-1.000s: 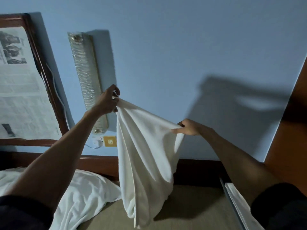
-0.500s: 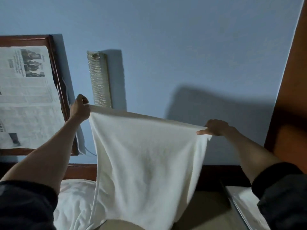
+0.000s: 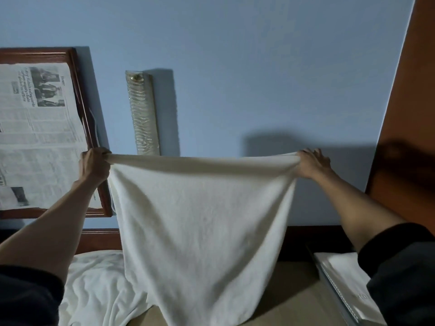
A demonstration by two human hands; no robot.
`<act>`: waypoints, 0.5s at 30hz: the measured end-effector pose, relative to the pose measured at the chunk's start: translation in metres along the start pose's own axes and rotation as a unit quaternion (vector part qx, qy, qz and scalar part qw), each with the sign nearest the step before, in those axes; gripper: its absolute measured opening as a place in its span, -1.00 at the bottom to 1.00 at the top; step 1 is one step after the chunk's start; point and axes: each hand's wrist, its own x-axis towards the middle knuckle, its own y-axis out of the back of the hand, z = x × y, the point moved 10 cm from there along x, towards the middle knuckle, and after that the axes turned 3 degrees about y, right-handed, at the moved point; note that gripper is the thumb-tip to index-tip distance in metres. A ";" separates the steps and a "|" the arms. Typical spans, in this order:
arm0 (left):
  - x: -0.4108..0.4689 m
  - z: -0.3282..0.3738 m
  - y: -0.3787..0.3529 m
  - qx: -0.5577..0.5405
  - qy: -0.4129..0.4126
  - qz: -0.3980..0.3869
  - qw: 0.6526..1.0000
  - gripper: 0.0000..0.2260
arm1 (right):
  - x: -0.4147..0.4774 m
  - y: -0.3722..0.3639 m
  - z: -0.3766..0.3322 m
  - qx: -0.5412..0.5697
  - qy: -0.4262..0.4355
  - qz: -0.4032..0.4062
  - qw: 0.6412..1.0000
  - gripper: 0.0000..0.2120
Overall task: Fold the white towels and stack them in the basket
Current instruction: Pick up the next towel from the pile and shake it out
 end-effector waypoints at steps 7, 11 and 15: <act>-0.024 -0.025 0.010 0.016 0.050 0.015 0.999 -0.74 | -0.028 0.042 -0.005 0.134 0.001 0.108 0.985 -0.66; -0.039 -0.021 0.022 -0.030 0.085 0.022 0.996 -0.71 | -0.039 0.039 0.000 0.080 0.002 0.085 0.993 -0.55; -0.049 -0.009 0.034 -0.071 0.106 0.022 0.992 -0.72 | -0.057 0.049 0.010 0.094 -0.012 0.130 0.987 -0.66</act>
